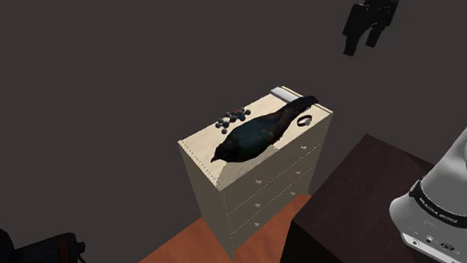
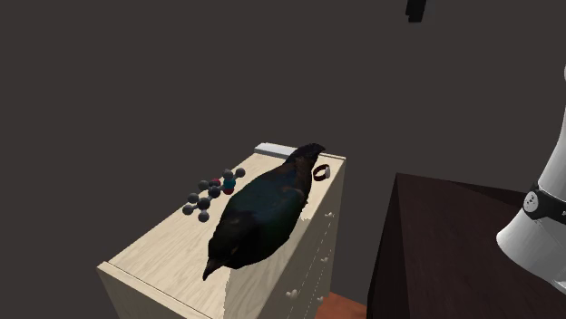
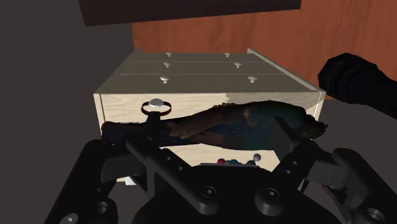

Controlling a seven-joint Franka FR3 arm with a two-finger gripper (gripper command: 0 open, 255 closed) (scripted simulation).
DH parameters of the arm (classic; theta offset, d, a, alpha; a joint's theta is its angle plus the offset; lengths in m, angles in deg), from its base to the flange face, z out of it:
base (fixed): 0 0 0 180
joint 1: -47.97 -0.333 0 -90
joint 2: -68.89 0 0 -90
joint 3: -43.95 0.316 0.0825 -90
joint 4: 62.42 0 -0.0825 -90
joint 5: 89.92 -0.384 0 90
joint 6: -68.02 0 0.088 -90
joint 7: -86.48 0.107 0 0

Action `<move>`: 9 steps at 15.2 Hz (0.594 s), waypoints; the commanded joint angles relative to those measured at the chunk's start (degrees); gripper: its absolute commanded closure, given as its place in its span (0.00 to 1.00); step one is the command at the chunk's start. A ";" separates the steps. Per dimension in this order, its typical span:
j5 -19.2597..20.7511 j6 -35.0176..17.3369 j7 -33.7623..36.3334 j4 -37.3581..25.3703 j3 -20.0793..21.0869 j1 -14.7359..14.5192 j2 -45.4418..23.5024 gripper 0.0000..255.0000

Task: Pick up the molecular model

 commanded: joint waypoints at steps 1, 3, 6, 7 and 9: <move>0.00 0.00 0.00 0.00 0.00 0.00 0.00 0.00; -0.10 -2.73 0.45 -1.07 0.77 -0.54 -4.73 0.00; -0.11 -6.40 1.15 -3.26 1.85 -1.24 -12.01 0.00; -0.07 -7.50 1.40 -4.14 2.19 -1.44 -14.46 0.00; 0.07 -9.50 1.89 -6.12 2.86 -1.81 -19.41 0.00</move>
